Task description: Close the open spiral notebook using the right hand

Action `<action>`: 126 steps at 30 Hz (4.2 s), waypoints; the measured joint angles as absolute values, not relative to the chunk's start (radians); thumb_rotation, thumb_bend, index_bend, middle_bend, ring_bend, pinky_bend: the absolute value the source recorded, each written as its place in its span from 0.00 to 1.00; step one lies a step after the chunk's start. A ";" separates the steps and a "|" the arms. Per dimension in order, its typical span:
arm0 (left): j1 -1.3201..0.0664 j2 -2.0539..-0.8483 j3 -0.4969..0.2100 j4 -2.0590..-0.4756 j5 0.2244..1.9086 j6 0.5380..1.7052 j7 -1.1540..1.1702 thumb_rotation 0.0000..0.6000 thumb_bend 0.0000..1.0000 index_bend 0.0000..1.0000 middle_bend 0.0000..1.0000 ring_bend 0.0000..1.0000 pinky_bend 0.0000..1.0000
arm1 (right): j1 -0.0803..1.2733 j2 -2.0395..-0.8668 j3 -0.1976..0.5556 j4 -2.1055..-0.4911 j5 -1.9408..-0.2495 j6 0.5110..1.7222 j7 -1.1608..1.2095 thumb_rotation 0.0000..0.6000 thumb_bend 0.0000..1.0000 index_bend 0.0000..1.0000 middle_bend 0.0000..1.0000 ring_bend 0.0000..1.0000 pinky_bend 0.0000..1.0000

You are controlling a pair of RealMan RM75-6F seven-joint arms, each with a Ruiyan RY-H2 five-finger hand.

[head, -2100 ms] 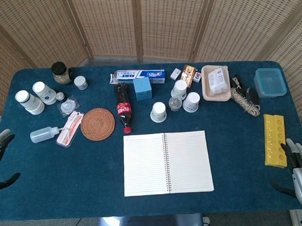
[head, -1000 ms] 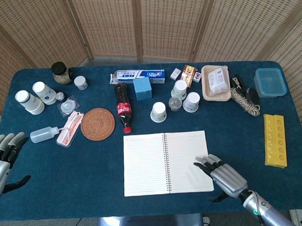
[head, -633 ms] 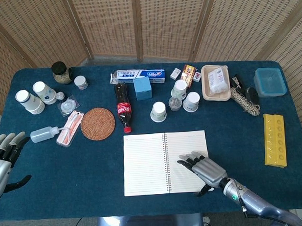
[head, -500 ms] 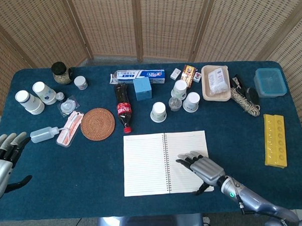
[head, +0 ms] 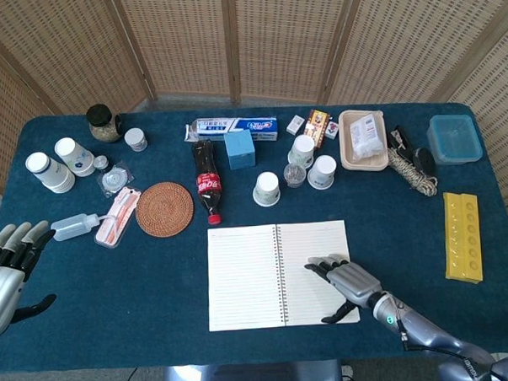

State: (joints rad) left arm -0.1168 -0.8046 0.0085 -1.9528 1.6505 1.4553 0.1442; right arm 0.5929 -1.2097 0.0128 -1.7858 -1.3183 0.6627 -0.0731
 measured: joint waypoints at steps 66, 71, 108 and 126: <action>-0.103 -0.843 0.025 -1.865 1.660 1.475 0.046 1.00 0.04 0.00 0.00 0.00 0.00 | 0.420 -1.218 -0.182 -1.802 -1.589 0.892 -0.003 0.65 0.00 0.04 0.07 0.12 0.00; -0.101 -0.845 0.027 -1.863 1.660 1.474 0.046 1.00 0.04 0.00 0.00 0.00 0.00 | 0.384 -1.201 -0.228 -1.787 -1.621 0.931 0.016 0.64 0.00 0.04 0.07 0.12 0.00; -0.125 -0.863 0.025 -1.872 1.665 1.439 0.070 1.00 0.04 0.00 0.00 0.00 0.00 | 0.143 -1.249 -0.275 -1.377 -1.909 1.494 0.123 0.78 0.22 0.00 0.00 0.00 0.00; -0.120 -0.874 0.036 -1.924 1.688 1.443 0.140 1.00 0.04 0.00 0.00 0.00 0.00 | -0.064 -1.437 -0.294 -0.811 -1.861 1.686 0.448 0.79 0.28 0.00 0.00 0.00 0.00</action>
